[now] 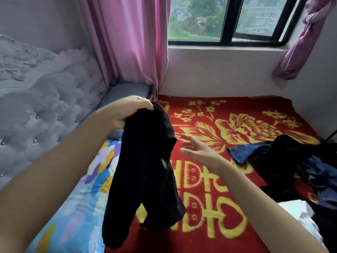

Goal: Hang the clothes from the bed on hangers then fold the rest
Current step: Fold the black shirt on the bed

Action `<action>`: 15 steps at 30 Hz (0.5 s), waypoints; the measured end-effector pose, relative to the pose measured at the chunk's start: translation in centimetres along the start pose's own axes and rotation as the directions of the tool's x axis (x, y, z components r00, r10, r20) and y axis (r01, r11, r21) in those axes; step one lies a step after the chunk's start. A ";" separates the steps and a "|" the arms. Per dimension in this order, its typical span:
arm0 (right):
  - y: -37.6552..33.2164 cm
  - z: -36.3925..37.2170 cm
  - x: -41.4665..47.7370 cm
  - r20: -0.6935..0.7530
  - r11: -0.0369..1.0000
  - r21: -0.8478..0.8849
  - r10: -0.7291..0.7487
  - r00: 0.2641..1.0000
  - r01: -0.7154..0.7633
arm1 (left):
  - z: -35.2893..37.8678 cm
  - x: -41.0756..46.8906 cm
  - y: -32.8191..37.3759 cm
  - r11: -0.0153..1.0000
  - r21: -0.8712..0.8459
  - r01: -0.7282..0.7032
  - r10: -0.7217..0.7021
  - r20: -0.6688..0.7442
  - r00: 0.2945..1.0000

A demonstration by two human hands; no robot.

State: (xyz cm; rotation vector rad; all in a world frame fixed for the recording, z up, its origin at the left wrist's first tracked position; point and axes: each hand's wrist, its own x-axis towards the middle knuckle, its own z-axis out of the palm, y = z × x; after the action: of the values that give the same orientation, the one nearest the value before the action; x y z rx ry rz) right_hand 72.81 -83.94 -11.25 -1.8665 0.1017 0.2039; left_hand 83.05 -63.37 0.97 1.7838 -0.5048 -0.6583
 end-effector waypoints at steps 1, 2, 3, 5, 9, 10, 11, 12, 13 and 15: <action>1.4 0.5 -0.4 0.005 0.999 0.034 0.009 1.000 -0.009 | 0.0 0.0 0.4 0.994 -0.075 0.080 -0.083 -0.044 0.996; 2.3 1.0 -0.7 0.001 0.999 0.050 0.014 1.000 -0.014 | -0.1 0.0 1.0 0.984 -0.123 0.127 -0.139 -0.093 0.986; 3.2 1.5 -1.0 -0.001 0.998 0.060 0.018 1.000 -0.018 | -0.1 0.0 1.4 0.979 -0.143 0.146 -0.167 -0.141 0.976; 4.6 2.8 -1.6 -0.012 0.998 0.067 -0.005 1.000 0.006 | 0.2 0.0 2.0 0.978 -0.145 0.148 -0.179 -0.232 0.956; 6.5 7.3 -2.7 -0.073 0.986 -0.013 -0.167 0.983 0.167 | 1.2 -0.1 2.2 0.985 -0.169 0.039 -0.104 -0.394 0.913; 7.0 8.6 -2.7 -0.108 0.975 -0.095 -0.211 0.971 0.202 | 1.3 -0.3 2.3 0.983 -0.185 0.016 -0.092 -0.411 0.907; 7.5 9.8 -2.5 -0.155 0.957 -0.190 -0.250 0.956 0.219 | 1.4 -0.6 2.5 0.979 -0.202 0.000 -0.088 -0.428 0.899; 7.9 10.7 -2.1 -0.205 0.935 -0.279 -0.280 0.938 0.218 | 1.3 -0.7 2.5 0.976 -0.217 -0.011 -0.089 -0.442 0.893; 8.2 11.5 -1.7 -0.248 0.916 -0.349 -0.295 0.923 0.199 | 1.2 -0.8 2.5 0.974 -0.224 -0.012 -0.095 -0.459 0.883; 8.5 12.3 -0.9 -0.321 0.897 -0.424 -0.275 0.906 0.122 | 0.8 -1.5 2.8 0.980 -0.199 -0.002 -0.099 -0.497 0.862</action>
State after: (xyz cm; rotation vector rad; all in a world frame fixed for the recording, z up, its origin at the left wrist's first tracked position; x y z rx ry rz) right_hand 69.41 -74.77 -22.58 -2.2884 0.1330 -0.3060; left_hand 81.30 -63.82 3.72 1.6996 -0.0320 -0.2380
